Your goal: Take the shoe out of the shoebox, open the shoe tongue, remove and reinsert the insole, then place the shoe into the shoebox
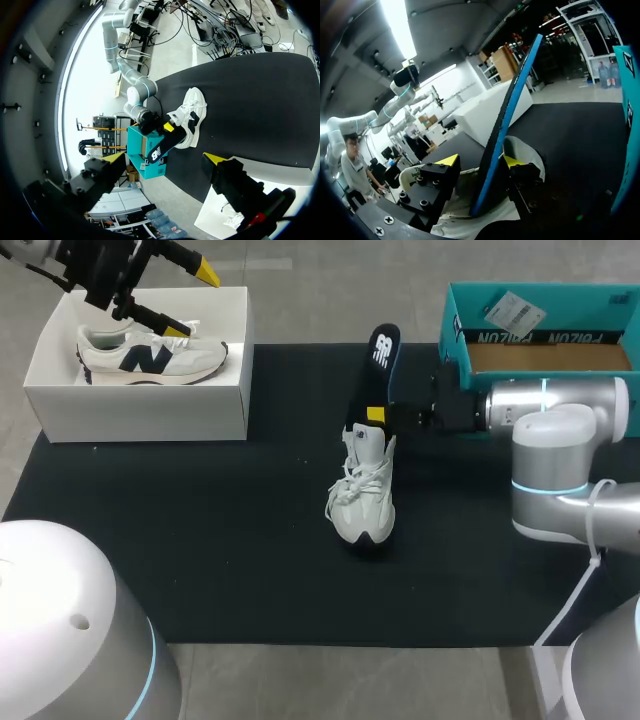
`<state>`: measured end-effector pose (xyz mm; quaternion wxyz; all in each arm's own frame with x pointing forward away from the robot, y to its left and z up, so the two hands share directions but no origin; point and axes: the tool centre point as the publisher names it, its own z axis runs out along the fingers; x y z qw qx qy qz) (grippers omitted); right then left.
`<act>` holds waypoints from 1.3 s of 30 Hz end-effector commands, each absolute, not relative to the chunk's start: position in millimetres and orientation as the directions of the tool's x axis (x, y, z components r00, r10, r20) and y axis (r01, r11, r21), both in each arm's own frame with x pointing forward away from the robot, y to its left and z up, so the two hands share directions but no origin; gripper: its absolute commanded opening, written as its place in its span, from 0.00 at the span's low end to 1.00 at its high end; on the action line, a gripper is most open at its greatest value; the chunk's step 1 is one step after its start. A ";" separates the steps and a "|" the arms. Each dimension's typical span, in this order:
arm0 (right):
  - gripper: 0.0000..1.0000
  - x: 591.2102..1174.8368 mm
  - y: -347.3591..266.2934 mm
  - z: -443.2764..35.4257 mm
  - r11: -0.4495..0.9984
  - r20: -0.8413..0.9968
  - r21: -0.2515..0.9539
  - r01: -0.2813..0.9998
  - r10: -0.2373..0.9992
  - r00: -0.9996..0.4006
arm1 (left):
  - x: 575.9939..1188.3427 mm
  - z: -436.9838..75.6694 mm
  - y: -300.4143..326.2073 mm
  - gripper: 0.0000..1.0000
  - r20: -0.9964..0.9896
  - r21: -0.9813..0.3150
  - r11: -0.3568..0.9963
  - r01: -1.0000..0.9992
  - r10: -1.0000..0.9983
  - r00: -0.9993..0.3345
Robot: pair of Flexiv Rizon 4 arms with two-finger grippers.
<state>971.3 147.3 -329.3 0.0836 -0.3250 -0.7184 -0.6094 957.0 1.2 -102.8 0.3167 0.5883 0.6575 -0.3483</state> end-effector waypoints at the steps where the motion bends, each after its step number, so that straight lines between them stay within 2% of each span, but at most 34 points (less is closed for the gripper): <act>1: 0.46 986.2 147.1 -320.4 0.073 0.504 0.825 0.561 0.356 -0.787 | 958.0 -102.3 1.3 1.00 -0.824 -0.086 0.064 0.994 0.557 -0.107; 4: 0.35 990.9 145.6 -314.7 0.084 0.493 0.829 0.553 0.358 -0.793 | 958.0 -102.3 1.3 1.00 -0.824 -0.086 0.064 0.994 0.557 -0.107; 5: 0.27 991.3 145.1 -314.2 0.089 0.488 0.830 0.551 0.362 -0.794 | 958.0 -102.3 1.3 1.00 -0.824 -0.086 0.064 0.994 0.557 -0.107; 7: 0.00 991.3 144.3 -313.8 0.097 0.485 0.830 0.550 0.365 -0.795 | 958.0 -102.3 1.3 1.00 -0.824 -0.086 0.064 0.994 0.557 -0.107; 12: 0.00 989.4 145.3 -310.2 0.163 0.428 0.850 0.500 0.339 -0.838 | 958.0 -102.3 1.3 1.00 -0.824 -0.086 0.064 0.994 0.557 -0.107; 19: 0.00 997.5 136.5 -308.6 0.175 0.379 0.875 0.451 0.332 -0.864 | 958.0 -102.3 1.3 1.00 -0.824 -0.086 0.064 0.994 0.557 -0.107; 39: 0.00 962.9 147.8 -337.3 0.168 0.473 0.828 0.536 0.304 -0.827 | 958.0 -102.3 1.3 1.00 -0.824 -0.086 0.064 0.994 0.557 -0.107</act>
